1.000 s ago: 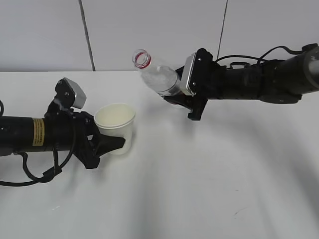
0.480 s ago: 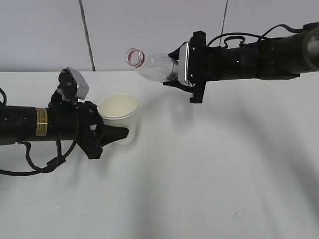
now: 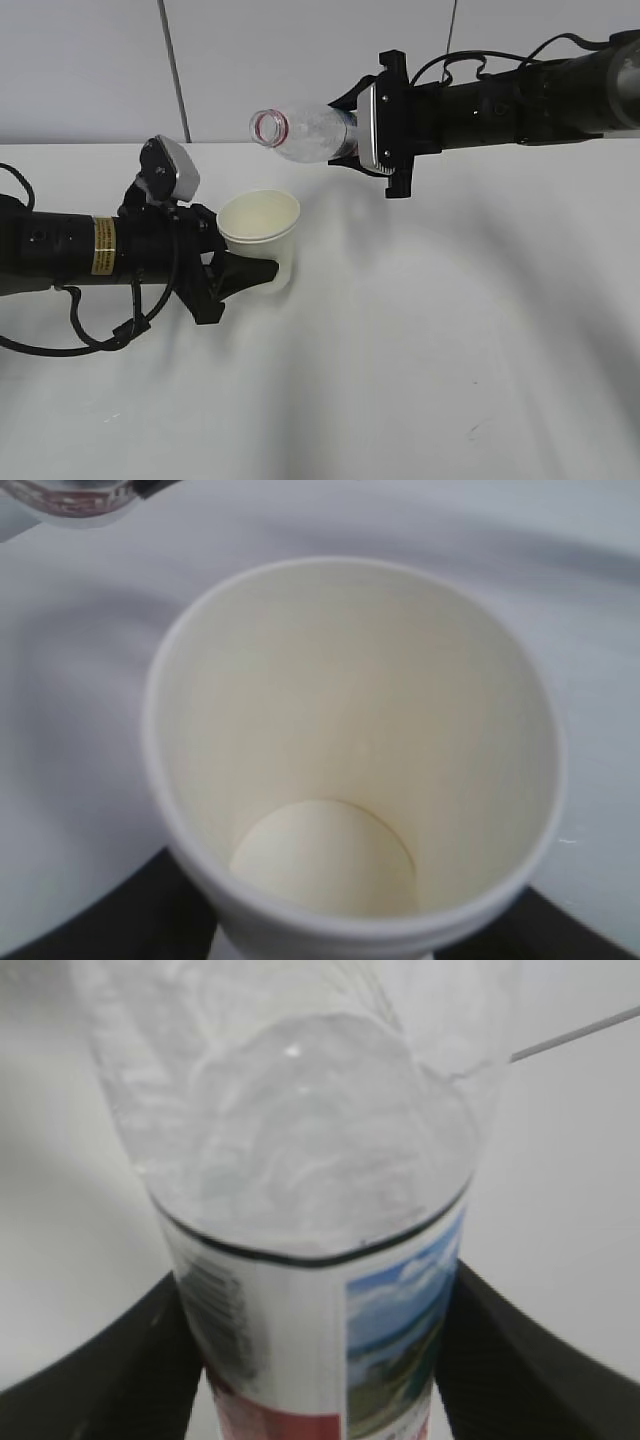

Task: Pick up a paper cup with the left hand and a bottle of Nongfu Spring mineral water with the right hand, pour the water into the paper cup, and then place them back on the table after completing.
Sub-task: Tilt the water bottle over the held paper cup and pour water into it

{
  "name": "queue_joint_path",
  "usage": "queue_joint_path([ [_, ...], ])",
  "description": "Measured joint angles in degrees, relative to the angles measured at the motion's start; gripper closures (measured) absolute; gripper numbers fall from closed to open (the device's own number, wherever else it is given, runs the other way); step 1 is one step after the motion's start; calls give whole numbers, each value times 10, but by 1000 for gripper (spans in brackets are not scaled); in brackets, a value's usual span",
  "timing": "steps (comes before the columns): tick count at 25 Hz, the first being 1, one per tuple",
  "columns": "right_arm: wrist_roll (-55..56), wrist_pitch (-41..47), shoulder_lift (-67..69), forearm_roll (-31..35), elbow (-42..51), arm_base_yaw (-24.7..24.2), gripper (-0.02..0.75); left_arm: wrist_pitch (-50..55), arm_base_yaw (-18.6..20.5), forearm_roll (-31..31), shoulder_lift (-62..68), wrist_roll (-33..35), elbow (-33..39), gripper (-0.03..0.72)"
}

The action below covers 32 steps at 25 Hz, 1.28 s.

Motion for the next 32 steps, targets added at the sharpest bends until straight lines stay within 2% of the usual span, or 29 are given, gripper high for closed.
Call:
queue_joint_path([
  [13, -65, 10, 1, -8, -14, 0, 260, -7, 0, -13, 0, -12, 0, 314],
  [32, -131, 10, 1, -10, -59, 0, 260, -23, -1, 27, 0, -28, 0, 314],
])
